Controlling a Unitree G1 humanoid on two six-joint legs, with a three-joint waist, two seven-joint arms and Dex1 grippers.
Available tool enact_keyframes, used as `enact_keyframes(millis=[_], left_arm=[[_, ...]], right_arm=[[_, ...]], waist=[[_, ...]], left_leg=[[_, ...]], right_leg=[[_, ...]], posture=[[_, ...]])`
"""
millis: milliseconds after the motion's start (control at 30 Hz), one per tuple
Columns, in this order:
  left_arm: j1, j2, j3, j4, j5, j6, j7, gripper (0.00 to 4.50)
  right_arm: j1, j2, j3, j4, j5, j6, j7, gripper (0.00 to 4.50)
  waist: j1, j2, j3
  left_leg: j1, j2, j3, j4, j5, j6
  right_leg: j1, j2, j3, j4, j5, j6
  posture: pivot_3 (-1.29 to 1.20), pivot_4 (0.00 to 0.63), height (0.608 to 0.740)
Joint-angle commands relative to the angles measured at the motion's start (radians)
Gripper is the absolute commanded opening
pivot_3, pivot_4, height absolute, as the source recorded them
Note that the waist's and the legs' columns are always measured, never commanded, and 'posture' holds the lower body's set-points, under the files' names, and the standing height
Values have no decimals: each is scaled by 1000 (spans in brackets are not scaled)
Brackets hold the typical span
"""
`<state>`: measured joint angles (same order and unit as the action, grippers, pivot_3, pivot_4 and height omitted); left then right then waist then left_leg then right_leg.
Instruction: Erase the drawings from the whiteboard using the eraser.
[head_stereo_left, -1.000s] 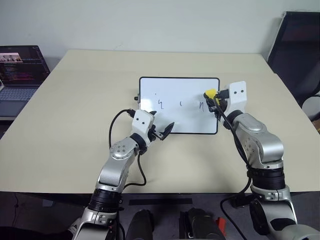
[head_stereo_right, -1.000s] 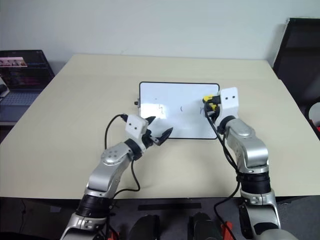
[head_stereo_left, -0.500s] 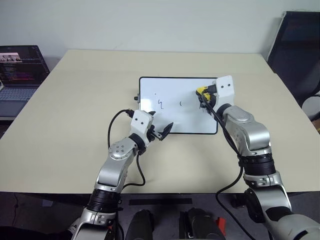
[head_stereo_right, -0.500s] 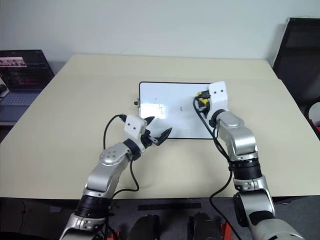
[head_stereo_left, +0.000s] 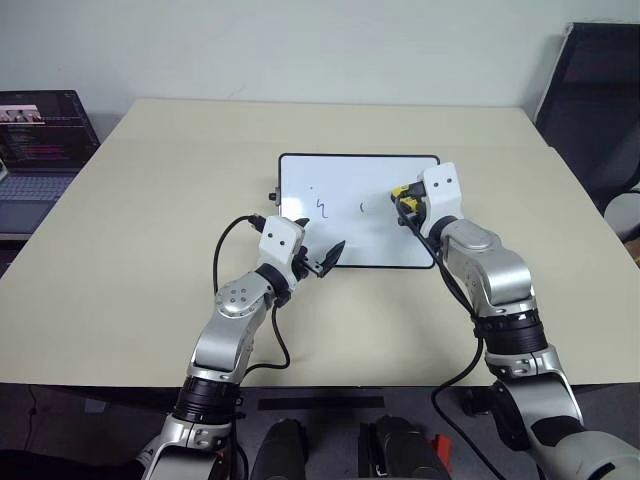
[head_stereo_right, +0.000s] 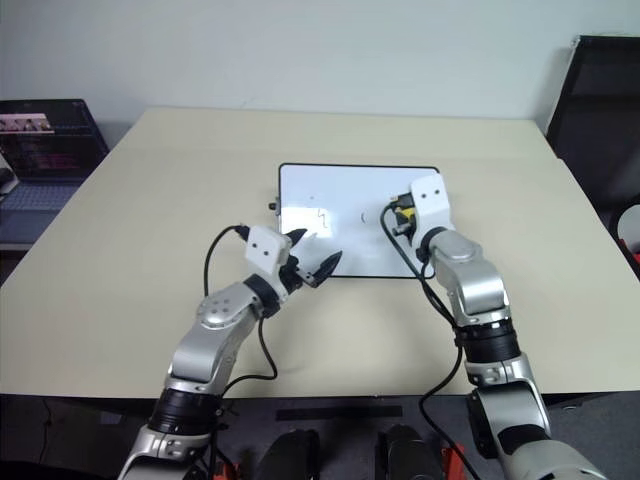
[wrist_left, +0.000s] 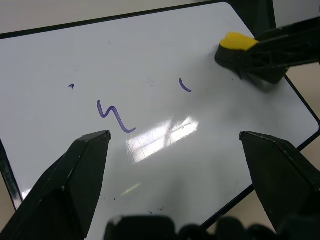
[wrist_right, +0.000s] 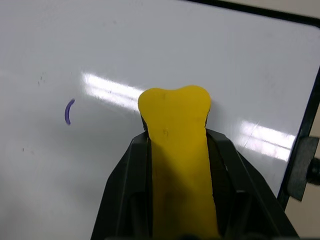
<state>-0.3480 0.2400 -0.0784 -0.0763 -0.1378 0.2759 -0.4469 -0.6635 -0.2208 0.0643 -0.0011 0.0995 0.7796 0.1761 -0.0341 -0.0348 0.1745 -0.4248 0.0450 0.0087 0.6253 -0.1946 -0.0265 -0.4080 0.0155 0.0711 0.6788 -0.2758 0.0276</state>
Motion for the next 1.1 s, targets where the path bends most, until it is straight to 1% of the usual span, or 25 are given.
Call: enact_keyframes(millis=[33, 467, 733, 800, 867, 933, 1100], left_arm=[[-13, -1, 7, -49, -8, -5, 3, 4500], [-15, -5, 10, -52, -12, 0, 3, 4500], [-16, -7, 9, -49, -13, -1, 1, 4500], [-15, -7, 7, -48, -13, -2, -1, 4500], [-16, -8, 6, -43, -12, -4, -3, 4500], [-19, -10, 3, -37, -10, -8, -3, 4500], [-26, -12, 5, -36, -10, -10, -5, 4500]], right_arm=[[34, -13, 12, -55, -17, 32, 2, 1084], [177, -37, 9, -239, -19, 154, -1, 1084], [174, -53, -2, -233, -14, 147, 7, 1084], [151, -37, -17, -222, -5, 108, 5, 1084], [113, 7, -49, -196, 22, 37, -1, 1084], [86, 25, -41, -159, 14, -42, 3, 1084], [57, 56, -26, -88, -3, -88, -2, 1084]], waist=[[0, 0, 0], [0, 0, 0], [0, 0, 0], [0, 0, 0], [-2, 0, 0], [-5, 0, 0], [-4, 0, 0]], left_leg=[[0, 0, 0, 0, 0, 0], [0, 0, 0, 1, 0, 0], [0, 0, 0, 1, 0, 0], [0, 0, 0, 1, 0, 0], [0, -1, 0, 1, 0, 0], [0, -1, 0, 1, 0, 0], [0, -1, 0, 0, 0, 0]], right_leg=[[0, 0, 0, 0, 0, 0], [0, 0, 0, 0, 0, 0], [0, 0, 0, 0, 0, 0], [0, 0, 0, 0, 0, 0], [0, 0, 0, 0, 0, 0], [0, 0, 0, 0, 0, 0], [0, 0, 0, -1, 0, 0]], posture=[[0, 150, 740], [0, 150, 740], [0, 150, 740], [0, 150, 740], [0, 150, 740], [0, 150, 740], [0, 150, 740]])
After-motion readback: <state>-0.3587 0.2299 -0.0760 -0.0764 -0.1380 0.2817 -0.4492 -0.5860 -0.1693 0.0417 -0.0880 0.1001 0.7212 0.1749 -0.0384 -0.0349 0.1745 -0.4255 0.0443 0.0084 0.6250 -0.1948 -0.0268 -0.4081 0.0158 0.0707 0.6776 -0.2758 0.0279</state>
